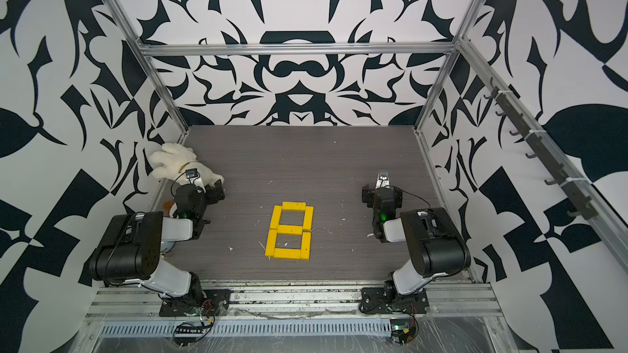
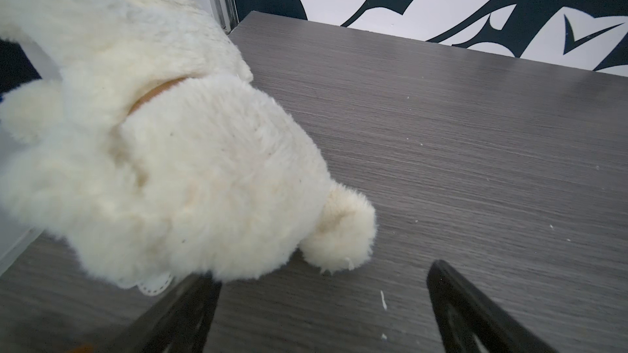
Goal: Assemble the number 8 with building blocks
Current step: Reset both arms
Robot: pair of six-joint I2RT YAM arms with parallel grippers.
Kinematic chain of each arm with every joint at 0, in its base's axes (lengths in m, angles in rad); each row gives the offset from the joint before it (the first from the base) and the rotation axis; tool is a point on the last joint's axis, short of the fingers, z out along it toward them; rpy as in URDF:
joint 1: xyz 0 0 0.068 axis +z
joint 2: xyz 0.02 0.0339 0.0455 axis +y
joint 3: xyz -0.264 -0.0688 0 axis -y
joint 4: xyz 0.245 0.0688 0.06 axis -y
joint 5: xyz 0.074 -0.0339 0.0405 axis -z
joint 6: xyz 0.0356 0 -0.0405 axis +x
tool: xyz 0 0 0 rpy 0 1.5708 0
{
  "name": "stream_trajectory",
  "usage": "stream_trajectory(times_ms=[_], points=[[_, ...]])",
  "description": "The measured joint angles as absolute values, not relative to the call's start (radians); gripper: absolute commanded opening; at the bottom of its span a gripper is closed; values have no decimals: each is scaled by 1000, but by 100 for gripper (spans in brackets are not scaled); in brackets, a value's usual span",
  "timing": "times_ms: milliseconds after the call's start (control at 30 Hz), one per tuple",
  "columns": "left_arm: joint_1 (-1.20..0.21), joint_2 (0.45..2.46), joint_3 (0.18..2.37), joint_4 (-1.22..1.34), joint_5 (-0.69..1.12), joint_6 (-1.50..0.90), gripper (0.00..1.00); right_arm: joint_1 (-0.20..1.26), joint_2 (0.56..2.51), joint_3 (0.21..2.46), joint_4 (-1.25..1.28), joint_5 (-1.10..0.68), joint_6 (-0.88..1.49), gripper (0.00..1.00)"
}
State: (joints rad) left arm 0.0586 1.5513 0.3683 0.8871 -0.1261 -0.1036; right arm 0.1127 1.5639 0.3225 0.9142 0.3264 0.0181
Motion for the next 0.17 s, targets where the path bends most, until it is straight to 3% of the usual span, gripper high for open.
stream_trajectory(times_ms=[167], points=[[59, 1551, 374, 884, -117, -104, 99, 113, 1564, 323, 908, 326, 19, 100]])
